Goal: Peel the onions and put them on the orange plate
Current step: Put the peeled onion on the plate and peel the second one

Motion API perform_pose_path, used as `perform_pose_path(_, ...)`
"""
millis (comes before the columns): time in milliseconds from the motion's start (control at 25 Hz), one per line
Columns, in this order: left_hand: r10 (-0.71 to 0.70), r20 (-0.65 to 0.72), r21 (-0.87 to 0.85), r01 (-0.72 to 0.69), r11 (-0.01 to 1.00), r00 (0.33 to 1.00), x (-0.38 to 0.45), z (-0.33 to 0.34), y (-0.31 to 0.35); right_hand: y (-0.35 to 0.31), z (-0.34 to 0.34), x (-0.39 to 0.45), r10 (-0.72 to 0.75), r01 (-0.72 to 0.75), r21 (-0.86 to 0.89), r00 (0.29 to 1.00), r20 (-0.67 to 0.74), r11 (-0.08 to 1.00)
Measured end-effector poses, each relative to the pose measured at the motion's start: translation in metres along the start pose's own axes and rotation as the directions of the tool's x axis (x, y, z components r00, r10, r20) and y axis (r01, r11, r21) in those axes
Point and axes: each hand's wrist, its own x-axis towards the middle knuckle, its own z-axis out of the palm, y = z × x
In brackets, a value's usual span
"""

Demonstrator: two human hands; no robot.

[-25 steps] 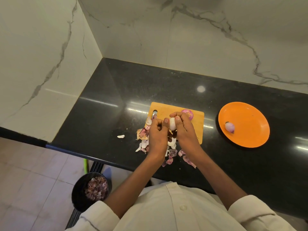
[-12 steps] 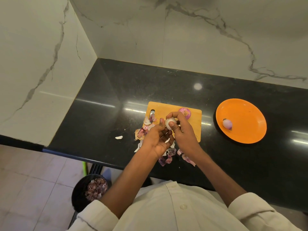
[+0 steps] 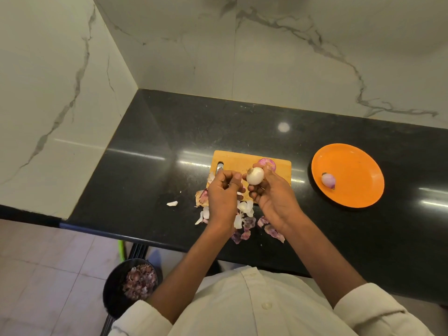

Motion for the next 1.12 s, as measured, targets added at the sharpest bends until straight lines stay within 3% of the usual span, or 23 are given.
perform_pose_path(360,0.143,0.043,0.102,-0.147,0.984,0.989,0.002,0.005,-0.005,0.002,0.005,-0.01,-0.086,0.101,-0.211,0.993,0.08,0.972)
perform_pose_path(520,-0.072,0.061,0.052,0.069,0.996,0.996,0.0,0.013,0.0,0.0,-0.003,-0.013,-0.227,0.259,-0.454,0.966,0.125,0.852)
perform_pose_path(640,-0.286,0.042,-0.042,0.288,0.957,0.957,-0.001,0.021,0.004,0.002,-0.008,-0.016,-0.268,0.3,-0.474,0.954,0.137,0.828)
perform_pose_path(760,-0.386,0.003,-0.172,0.381,0.909,0.923,-0.003,0.03,0.013,0.008,-0.008,-0.019,-0.283,0.305,-0.441,0.952,0.117,0.844)
perform_pose_path(920,-0.288,0.002,-0.206,0.283,0.937,0.957,-0.009,0.035,0.015,0.006,-0.015,-0.011,-0.235,0.232,-0.296,0.972,0.024,0.927)
perform_pose_path(1120,-0.116,0.03,-0.039,0.117,0.992,0.993,-0.008,0.032,0.012,0.001,-0.025,-0.013,-0.248,0.251,-0.277,0.968,0.046,0.927)
